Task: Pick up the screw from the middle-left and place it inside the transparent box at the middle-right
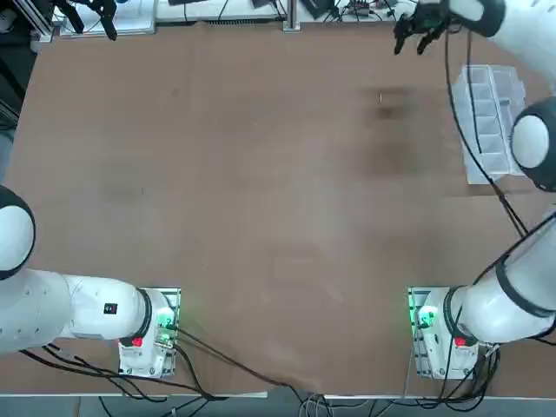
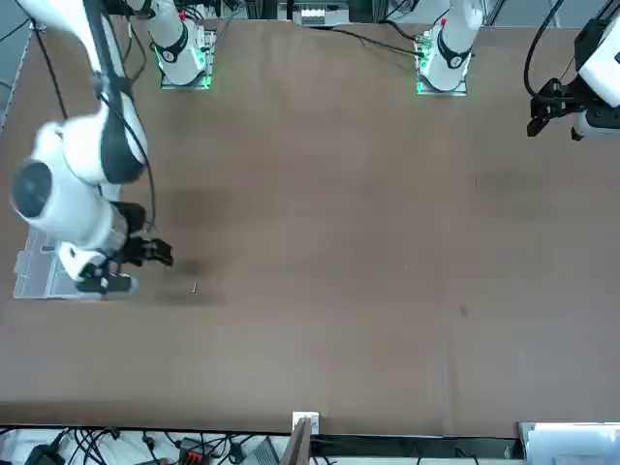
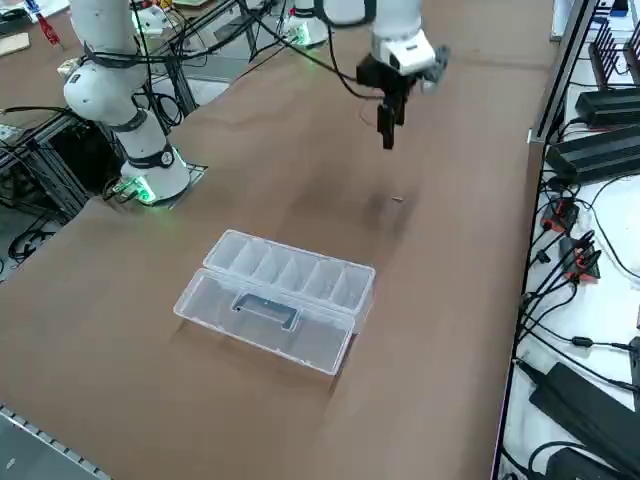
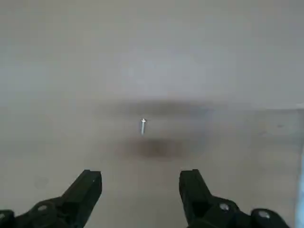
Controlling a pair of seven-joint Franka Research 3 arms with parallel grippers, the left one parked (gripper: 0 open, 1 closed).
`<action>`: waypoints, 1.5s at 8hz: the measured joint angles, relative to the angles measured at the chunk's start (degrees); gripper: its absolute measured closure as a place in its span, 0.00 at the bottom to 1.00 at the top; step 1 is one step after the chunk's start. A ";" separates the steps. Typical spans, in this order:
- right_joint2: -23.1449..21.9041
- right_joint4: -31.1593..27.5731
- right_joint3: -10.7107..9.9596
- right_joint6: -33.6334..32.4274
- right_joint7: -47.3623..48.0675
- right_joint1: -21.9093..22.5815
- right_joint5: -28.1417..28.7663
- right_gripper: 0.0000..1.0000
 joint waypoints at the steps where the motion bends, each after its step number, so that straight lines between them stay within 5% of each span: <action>1: 2.86 0.01 -0.07 2.04 2.32 0.33 -0.10 0.00; 8: 11.80 -0.99 -0.23 14.17 4.90 1.17 -0.11 0.05; 12: 14.41 -1.01 -0.23 15.57 5.08 1.27 -0.10 0.22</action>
